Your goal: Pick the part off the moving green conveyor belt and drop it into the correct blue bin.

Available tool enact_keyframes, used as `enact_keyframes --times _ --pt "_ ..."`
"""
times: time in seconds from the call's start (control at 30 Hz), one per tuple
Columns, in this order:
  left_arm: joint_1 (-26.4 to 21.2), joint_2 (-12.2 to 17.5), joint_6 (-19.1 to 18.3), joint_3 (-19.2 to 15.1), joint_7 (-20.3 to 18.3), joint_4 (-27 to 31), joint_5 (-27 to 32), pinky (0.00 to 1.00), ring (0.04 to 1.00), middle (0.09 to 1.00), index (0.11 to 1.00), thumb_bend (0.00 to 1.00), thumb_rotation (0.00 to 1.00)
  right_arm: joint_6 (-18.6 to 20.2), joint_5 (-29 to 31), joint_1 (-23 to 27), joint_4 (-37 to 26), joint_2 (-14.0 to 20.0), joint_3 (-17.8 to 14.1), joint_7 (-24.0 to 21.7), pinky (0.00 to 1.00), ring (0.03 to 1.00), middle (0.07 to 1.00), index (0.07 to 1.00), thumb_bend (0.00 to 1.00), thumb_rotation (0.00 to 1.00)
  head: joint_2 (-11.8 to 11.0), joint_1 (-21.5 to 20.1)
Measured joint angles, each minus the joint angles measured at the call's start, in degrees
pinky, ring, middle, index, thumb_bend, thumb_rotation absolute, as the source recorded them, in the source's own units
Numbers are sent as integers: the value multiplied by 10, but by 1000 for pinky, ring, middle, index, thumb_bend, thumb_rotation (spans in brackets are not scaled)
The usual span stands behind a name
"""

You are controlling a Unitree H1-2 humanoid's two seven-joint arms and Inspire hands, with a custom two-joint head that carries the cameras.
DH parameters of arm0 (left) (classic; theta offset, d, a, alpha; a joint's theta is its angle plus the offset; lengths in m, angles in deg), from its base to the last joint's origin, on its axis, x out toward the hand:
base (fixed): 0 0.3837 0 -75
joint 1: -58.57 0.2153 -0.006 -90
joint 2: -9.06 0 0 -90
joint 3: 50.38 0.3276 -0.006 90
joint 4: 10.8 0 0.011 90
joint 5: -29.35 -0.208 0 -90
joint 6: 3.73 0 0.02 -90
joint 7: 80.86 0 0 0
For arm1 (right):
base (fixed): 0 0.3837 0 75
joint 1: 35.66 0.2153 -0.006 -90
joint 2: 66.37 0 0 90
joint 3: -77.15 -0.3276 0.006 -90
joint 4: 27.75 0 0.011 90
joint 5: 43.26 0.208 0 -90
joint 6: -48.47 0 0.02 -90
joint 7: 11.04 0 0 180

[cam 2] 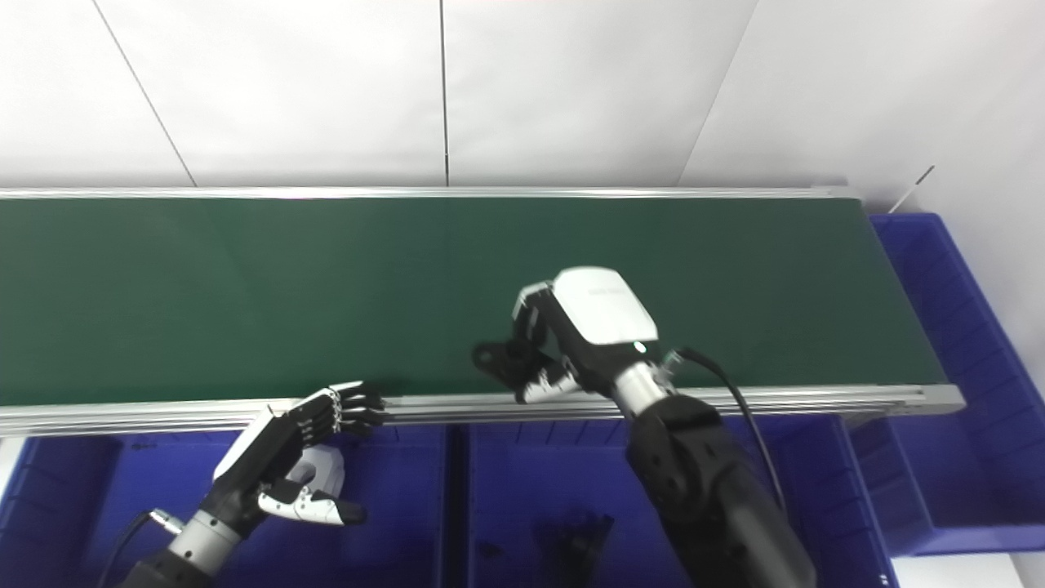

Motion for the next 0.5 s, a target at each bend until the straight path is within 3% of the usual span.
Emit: enact_keyframes --times 0.23,0.5 --pt "9 2 0 -7 -12 8 4 647 720 778 795 918 272 0 -10 -57 -1 17 4 -40 254 334 474 487 532 0 4 -5" --pt "11 2 0 -20 -20 15 12 627 708 773 798 908 270 1 -55 -54 19 16 31 -111 228 317 476 488 529 0 12 -10"
